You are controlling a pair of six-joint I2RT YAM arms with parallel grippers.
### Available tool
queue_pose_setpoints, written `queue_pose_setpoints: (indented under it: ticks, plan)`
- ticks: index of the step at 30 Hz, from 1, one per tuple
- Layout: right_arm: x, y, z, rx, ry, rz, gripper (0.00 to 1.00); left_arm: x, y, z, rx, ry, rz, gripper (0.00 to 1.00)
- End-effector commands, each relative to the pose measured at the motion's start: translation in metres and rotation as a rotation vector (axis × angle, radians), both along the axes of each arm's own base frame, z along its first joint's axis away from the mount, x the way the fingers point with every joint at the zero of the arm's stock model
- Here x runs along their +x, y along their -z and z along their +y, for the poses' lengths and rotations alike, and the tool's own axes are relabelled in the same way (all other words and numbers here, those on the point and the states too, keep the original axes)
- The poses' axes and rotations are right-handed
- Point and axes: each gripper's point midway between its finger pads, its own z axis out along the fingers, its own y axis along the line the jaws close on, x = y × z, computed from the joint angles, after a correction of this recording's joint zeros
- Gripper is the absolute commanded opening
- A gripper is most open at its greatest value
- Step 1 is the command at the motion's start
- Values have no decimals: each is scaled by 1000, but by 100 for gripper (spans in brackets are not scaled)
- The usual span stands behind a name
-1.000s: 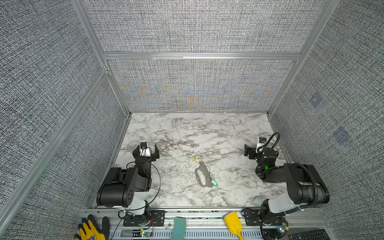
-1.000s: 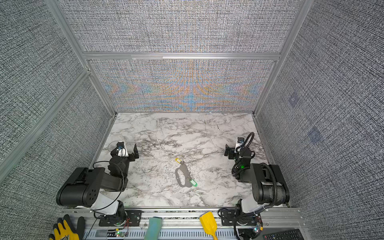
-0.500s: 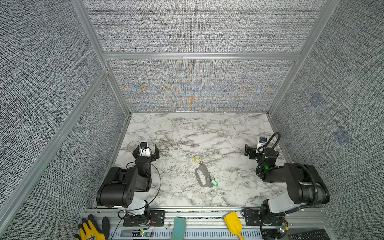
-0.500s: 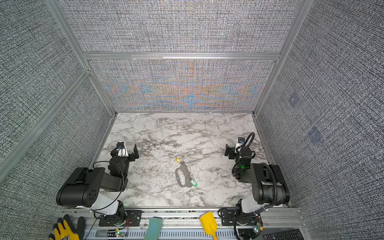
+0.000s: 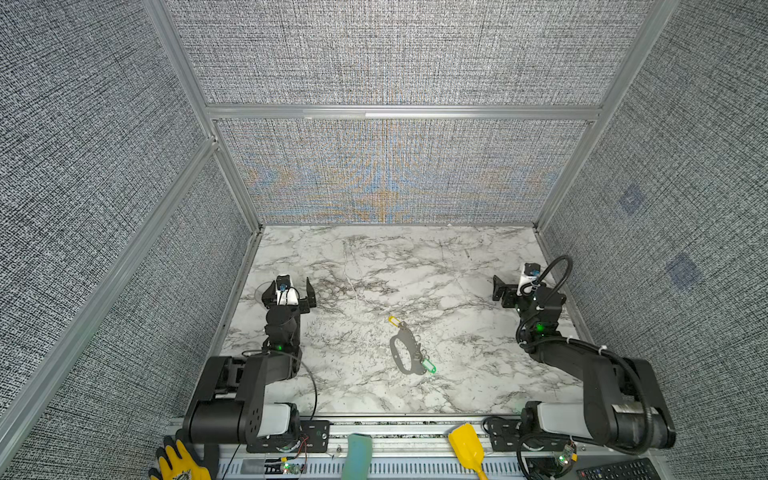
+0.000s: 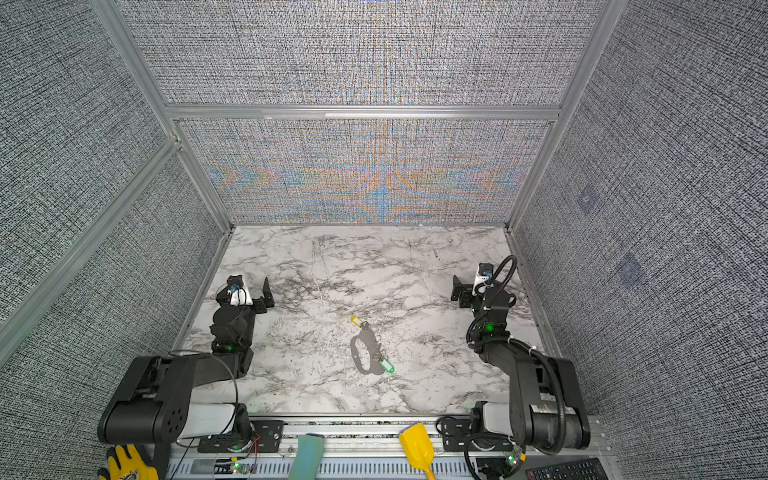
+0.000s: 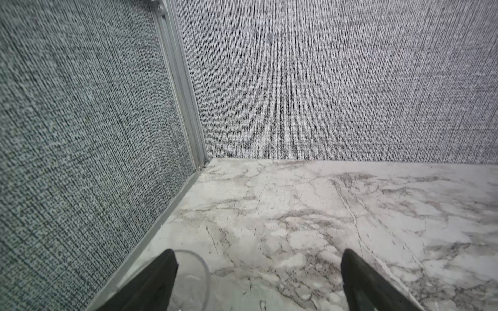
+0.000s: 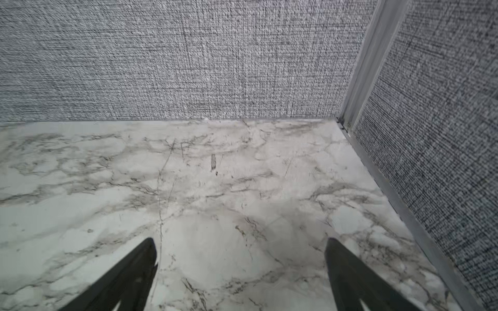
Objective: Remove the keys from the keyring
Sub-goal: 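Move the right gripper over the metal keyring while the left arm rises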
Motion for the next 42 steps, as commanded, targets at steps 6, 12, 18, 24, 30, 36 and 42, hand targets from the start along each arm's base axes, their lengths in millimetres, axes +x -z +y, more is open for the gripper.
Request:
queue_pose_setpoints:
  ticks: [6,12,18,24,30,36,42]
  plan:
    - [-10,3,89,-148,-281,264,94,-3,-13,-51,-4,300,163,96]
    - [-45,18,169,-204,-507,430,93,-12,-19,-90,-251,470,252,87]
    - [-84,53,225,-294,-656,596,93,-27,-12,-121,-294,529,361,85]
    - [-104,94,248,-404,-700,779,92,-48,-9,-135,-338,557,360,85]
    - [-109,120,265,-479,-723,830,92,-57,2,-140,-375,562,384,85]
    - [-109,136,274,-513,-733,868,92,-59,7,-139,-390,551,397,85]
    - [-106,145,272,-558,-712,887,94,-61,12,-139,-414,542,408,85]
